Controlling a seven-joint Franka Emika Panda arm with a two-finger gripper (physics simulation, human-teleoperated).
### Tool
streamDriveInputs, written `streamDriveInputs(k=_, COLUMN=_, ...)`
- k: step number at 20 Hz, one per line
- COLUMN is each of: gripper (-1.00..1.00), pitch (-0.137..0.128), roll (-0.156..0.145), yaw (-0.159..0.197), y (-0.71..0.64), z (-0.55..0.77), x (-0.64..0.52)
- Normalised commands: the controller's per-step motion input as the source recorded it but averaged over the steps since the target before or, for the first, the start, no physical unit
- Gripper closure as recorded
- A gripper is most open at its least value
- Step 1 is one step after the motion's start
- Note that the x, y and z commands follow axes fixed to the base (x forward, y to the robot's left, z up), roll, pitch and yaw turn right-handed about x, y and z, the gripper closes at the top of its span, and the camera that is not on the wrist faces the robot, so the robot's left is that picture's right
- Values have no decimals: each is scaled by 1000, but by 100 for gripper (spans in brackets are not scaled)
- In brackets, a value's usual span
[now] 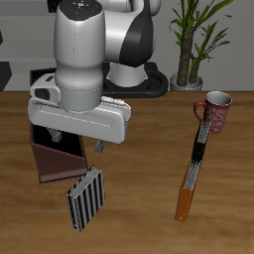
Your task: Place the left striped book into the right desk caddy's right compartment and place the right striped book into the right desk caddy's right compartment and place the orange book into the right desk caddy's left compartment
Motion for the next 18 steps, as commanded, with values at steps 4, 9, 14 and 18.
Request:
streamDriveInputs(k=4, gripper=-100, pitch=-24, roll=3, yaw=-66, y=13, z=-369, x=27)
streamDriveInputs(k=9, gripper=-100, pitch=2, roll=-10, yaw=-59, y=-69, z=-324, x=63)
streamDriveInputs(k=14, gripper=-100, pitch=12, roll=1, yaw=-57, y=-34, z=-270, x=56)
streamDriveInputs(k=18, gripper=-100, pitch=7, roll=-8, yaw=-15, y=2, z=-209, x=11)
